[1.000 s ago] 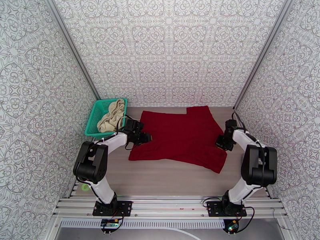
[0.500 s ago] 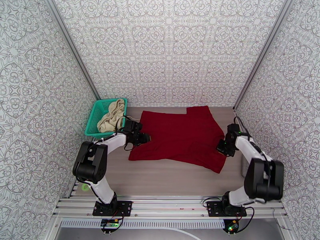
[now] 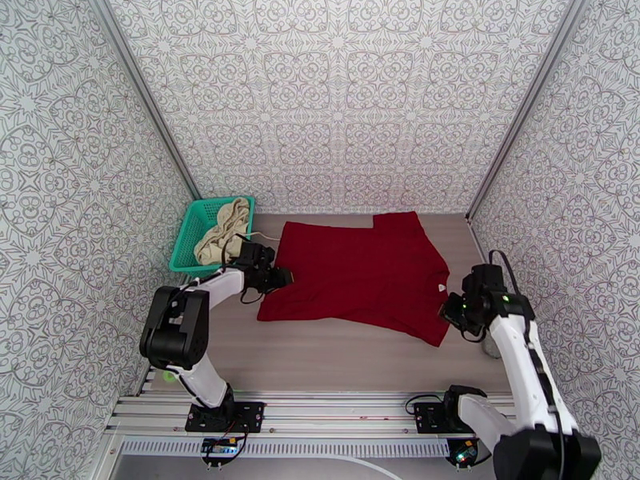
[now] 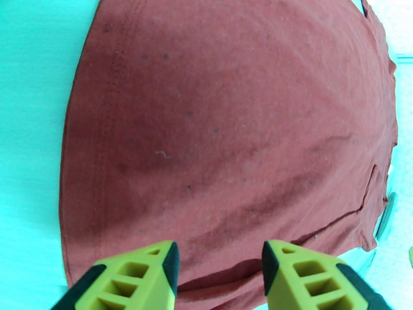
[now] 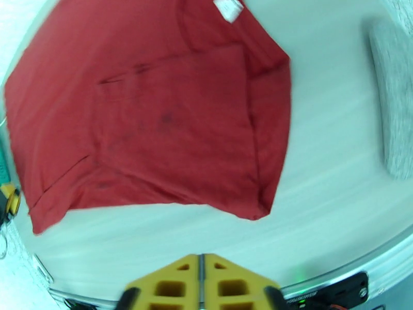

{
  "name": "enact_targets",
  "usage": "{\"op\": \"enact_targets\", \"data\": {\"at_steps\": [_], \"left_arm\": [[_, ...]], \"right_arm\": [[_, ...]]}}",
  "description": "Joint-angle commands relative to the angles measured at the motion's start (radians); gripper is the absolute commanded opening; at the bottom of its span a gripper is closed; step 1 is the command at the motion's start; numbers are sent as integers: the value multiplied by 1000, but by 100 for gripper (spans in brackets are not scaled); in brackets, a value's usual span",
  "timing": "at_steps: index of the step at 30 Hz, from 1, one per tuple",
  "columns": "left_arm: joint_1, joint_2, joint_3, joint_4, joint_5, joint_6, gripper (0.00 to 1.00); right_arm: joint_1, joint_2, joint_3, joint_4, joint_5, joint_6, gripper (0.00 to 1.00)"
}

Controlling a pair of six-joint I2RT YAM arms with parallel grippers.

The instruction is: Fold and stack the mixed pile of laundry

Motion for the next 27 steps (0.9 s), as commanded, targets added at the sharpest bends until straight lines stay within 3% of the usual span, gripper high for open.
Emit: {"op": "enact_targets", "data": {"at_steps": [1, 8, 15, 23, 27], "left_arm": [[16, -117, -72, -61, -39, 24, 52], [80, -278, -255, -92, -53, 38, 54], [118, -306, -277, -99, -19, 47, 54], [127, -296, -271, -92, -4, 44, 54], [127, -292, -268, -87, 0, 45, 54]], "right_arm": [[-23, 110, -12, 136, 43, 21, 41], [-74, 375, 0, 331, 18, -20, 40], [-76, 568, 92, 424, 43, -43, 34], [-77, 655, 132, 443, 70, -61, 33], [-76, 682, 149, 453, 46, -58, 25]]}}
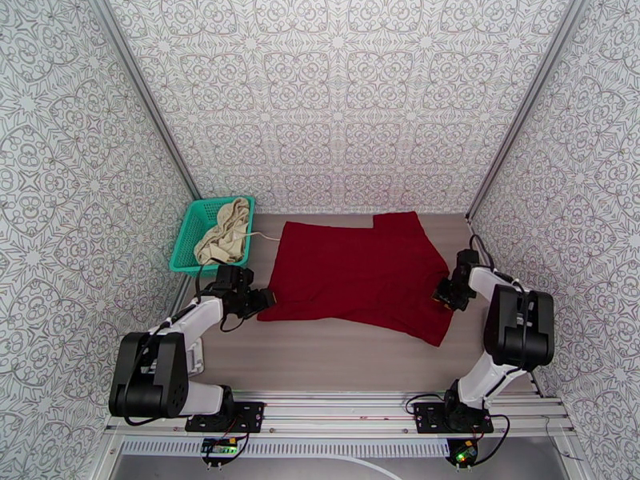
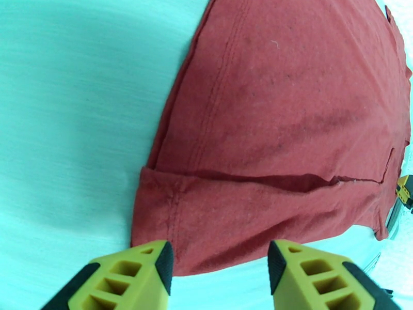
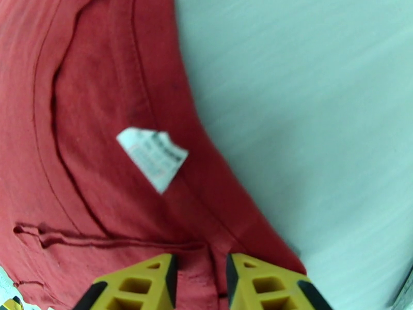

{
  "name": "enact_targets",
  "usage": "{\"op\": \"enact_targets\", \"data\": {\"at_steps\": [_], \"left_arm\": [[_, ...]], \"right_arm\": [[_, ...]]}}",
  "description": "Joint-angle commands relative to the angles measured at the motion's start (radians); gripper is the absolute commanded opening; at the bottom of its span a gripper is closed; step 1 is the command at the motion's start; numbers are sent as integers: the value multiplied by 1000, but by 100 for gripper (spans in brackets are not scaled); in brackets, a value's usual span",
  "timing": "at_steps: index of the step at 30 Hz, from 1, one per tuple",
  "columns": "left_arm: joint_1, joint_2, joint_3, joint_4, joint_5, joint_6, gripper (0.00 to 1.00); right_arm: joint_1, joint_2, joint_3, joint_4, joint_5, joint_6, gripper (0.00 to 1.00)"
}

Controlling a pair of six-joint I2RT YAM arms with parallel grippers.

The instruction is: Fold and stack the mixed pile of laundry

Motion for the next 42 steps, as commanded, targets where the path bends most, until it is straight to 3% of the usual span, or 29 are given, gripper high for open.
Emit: {"op": "enact_targets", "data": {"at_steps": [1, 8, 26, 31, 35, 38, 42], "left_arm": [[9, -4, 4, -3, 25, 21, 54], [9, -5, 6, -4, 27, 21, 54], [11, -32, -6, 6, 45, 15, 54], [12, -35, -15, 21, 51, 11, 54], [12, -21, -8, 26, 65, 6, 54], [12, -35, -4, -3, 41, 9, 55], [25, -49, -20, -48, 4, 20, 58]], "right_arm": [[-6, 30, 35, 26, -3, -8, 23], [-4, -26, 46, -26, -10, -25, 4], [5, -399, -76, -224, -98, -51, 1], [6, -536, -101, -278, -72, -47, 14], [6, -475, -86, -270, -50, -38, 22], [6, -439, -92, -246, -29, 3, 36], [6, -497, -108, -290, -12, 39, 46]]}}
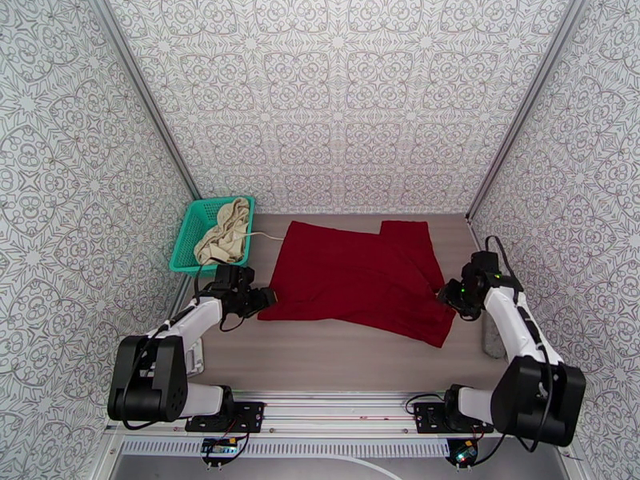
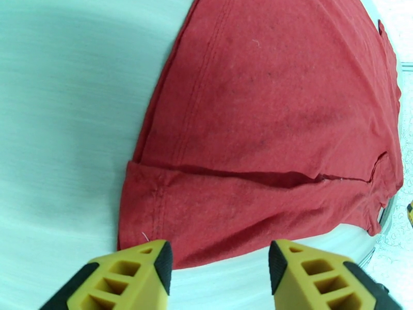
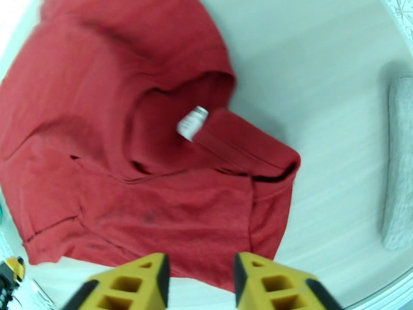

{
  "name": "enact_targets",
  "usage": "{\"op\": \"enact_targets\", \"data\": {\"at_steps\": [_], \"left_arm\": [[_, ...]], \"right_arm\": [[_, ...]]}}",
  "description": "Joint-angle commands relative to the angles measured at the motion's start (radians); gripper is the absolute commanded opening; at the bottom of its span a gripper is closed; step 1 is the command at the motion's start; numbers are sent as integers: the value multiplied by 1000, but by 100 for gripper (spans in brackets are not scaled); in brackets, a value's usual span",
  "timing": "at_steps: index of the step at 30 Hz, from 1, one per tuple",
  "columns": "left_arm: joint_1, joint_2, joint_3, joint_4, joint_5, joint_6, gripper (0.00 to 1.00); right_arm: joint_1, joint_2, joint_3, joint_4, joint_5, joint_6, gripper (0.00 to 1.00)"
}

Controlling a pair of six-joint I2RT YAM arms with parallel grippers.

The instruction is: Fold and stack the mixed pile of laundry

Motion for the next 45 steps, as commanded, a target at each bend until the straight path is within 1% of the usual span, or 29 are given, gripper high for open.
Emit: {"op": "enact_targets", "data": {"at_steps": [1, 3, 5, 7, 10, 13, 17, 18, 20, 21, 23, 25, 27, 30, 33, 36, 39, 45], "left_arm": [[16, -23, -23, -52, -36, 22, 59], [16, -17, -38, -55, -54, 12, 61], [19, -17, -49, -63, -88, -3, 65], [17, -18, -63, -61, -110, -15, 68], [11, 2, -80, -33, -100, -34, 69], [0, 36, -110, 58, -63, -71, 69], [-23, 79, -138, 228, -5, -149, 64], [-29, 88, -139, 260, 1, -166, 61], [-36, 106, -138, 337, 5, -194, 52], [-38, 117, -139, 379, 4, -209, 44], [-33, 136, -126, 437, 0, -229, 26], [-30, 146, -109, 471, 1, -240, 12], [-27, 140, -95, 492, -1, -247, 1], [-18, 88, -91, 494, -26, -246, 0], [-3, 7, -93, 469, -31, -240, 0], [4, -88, -70, 391, -36, -216, 0], [6, -189, -15, 243, -59, -171, 0], [7, -432, 166, -153, -124, -31, 0]], "right_arm": [[4, -73, -24, -62, 40, 43, 47], [4, -108, -49, -111, 44, 60, 48], [3, -156, -93, -132, 21, 98, 49], [4, -205, -154, -128, -13, 146, 51], [4, -247, -247, -100, -51, 210, 52], [6, -256, -328, -45, -91, 263, 52], [14, -226, -404, 42, -139, 311, 52], [16, -210, -419, 67, -153, 320, 52], [20, -172, -441, 136, -169, 327, 51], [21, -153, -447, 185, -168, 322, 47], [20, -101, -410, 244, -116, 296, 38], [21, -48, -350, 260, -50, 262, 25], [20, -12, -298, 284, -23, 236, 14], [20, 14, -217, 265, 19, 196, 0], [20, -7, -154, 224, 35, 164, 0], [21, -77, -109, 170, 32, 150, 0], [21, -172, -58, 98, 37, 142, 0], [20, -377, 112, -116, 89, 112, 0]]}}
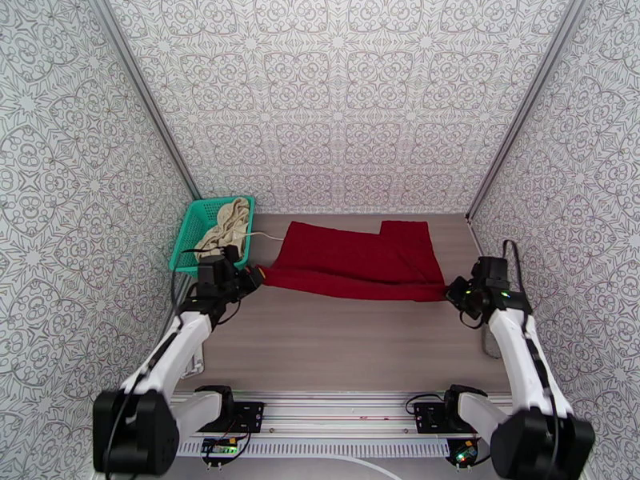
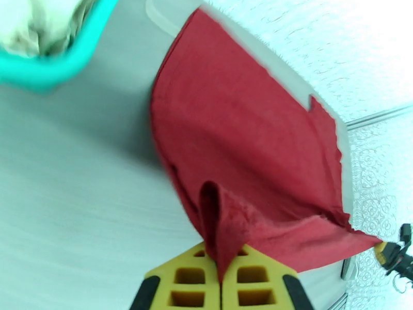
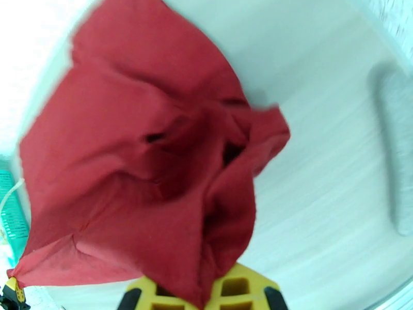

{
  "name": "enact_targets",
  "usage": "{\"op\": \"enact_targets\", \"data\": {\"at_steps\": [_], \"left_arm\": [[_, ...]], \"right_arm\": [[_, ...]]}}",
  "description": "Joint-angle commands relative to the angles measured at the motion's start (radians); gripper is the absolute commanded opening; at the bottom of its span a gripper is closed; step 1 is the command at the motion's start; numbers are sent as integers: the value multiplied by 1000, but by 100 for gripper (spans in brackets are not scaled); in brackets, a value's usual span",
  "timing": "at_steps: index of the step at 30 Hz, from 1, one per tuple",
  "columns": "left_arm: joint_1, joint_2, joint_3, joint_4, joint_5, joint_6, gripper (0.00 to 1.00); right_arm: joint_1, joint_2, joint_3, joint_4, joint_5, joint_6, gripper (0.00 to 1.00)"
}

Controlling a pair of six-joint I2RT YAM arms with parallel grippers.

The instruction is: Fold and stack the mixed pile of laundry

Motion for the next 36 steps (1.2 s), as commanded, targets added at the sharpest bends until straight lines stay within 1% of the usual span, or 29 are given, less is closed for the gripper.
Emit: {"op": "enact_targets", "data": {"at_steps": [1, 4, 7, 10, 13, 15, 18, 23, 25, 27, 29, 30, 32, 33, 34, 36], "left_arm": [[14, -136, 143, -303, -71, 130, 0], [16, -201, 287, -448, -109, 196, 0], [19, -172, 418, -530, -126, 219, 0], [18, -91, 505, -526, -103, 206, 0], [21, 27, 581, -471, -96, 208, 0], [20, 141, 663, -395, -77, 221, 0], [30, 298, 801, -205, -26, 210, 0], [85, 525, 1079, 166, 18, 109, 0], [96, 609, 1225, 232, -2, 84, 0], [107, 671, 1367, 283, 18, 70, 0], [119, 696, 1444, 308, 31, 53, 0], [126, 692, 1453, 317, 45, 46, 0], [136, 653, 1412, 300, 65, 49, 0], [137, 617, 1348, 298, 78, 56, 0], [139, 570, 1244, 303, 87, 64, 0], [144, 466, 1028, 326, 96, 78, 0]], "right_arm": [[2, -121, 138, -178, 83, -39, 0], [3, -142, 271, -260, 107, -65, 0], [1, -83, 383, -301, 85, -86, 0], [2, 14, 461, -302, 61, -100, 0], [2, 136, 535, -240, 31, -121, 0], [2, 232, 603, -130, -22, -121, 0], [2, 384, 725, 54, -81, -99, 0], [6, 591, 990, 283, -135, -48, 0], [7, 633, 1072, 377, -157, -28, 0], [8, 656, 1137, 453, -160, -26, 0], [6, 655, 1160, 511, -170, -39, 0], [7, 646, 1159, 531, -174, -46, 0], [3, 632, 1153, 522, -183, -57, 0], [-1, 619, 1129, 512, -197, -60, 0], [-4, 599, 1083, 508, -212, -62, 0], [-6, 531, 930, 530, -232, -64, 0]]}}
